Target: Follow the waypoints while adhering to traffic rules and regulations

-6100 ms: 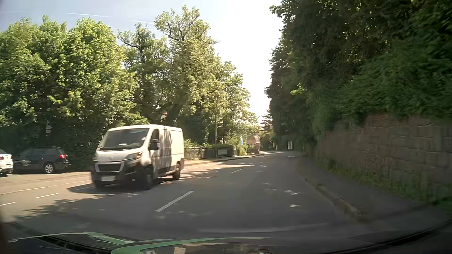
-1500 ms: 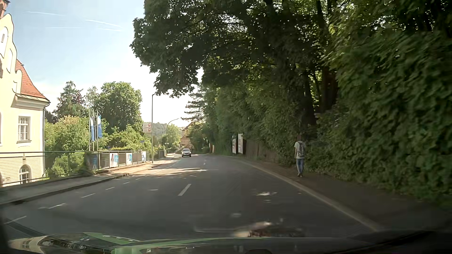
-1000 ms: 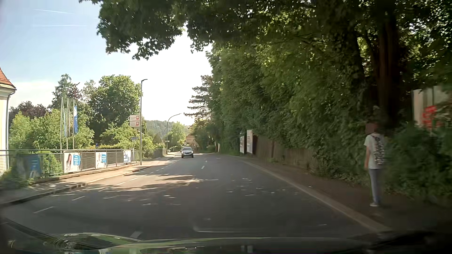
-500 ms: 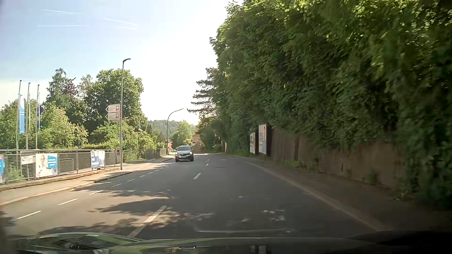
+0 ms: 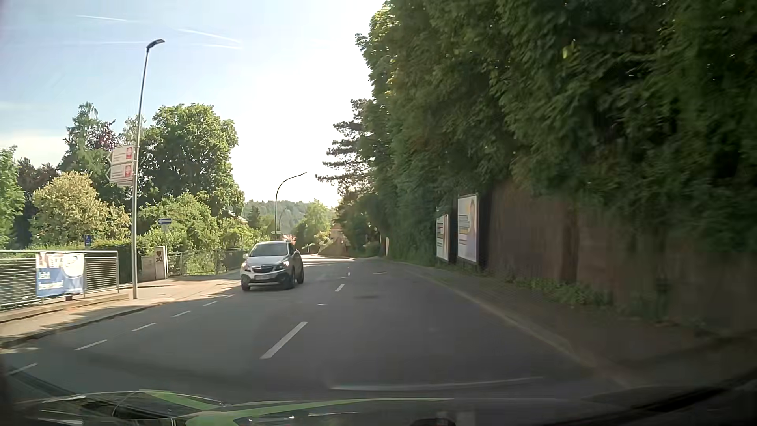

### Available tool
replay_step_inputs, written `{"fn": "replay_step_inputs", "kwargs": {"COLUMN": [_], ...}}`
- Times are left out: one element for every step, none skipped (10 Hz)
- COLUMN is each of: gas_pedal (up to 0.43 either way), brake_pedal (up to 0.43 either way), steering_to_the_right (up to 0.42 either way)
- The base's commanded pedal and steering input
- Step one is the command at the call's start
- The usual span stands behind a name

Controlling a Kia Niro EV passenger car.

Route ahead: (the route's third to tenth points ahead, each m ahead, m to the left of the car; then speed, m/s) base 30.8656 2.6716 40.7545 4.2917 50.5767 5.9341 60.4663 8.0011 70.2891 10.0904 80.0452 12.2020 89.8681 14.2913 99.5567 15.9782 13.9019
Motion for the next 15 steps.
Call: {"fn": "replay_step_inputs", "kwargs": {"gas_pedal": [0.039,0.039,0.039,0.039,0.039,0.039,0.039,0.039,0.039,0.039,0.039,0.039,0.039,0.039,0.039], "brake_pedal": [0.0,0.0,0.0,0.0,0.0,0.0,0.0,0.0,0.0,0.0,0.0,0.0,0.0,0.0,0.0], "steering_to_the_right": [-0.017,-0.017,-0.018,-0.017,-0.017,-0.018,-0.017,-0.018,-0.021,-0.021,-0.021,-0.021,-0.021,-0.021,-0.021]}}
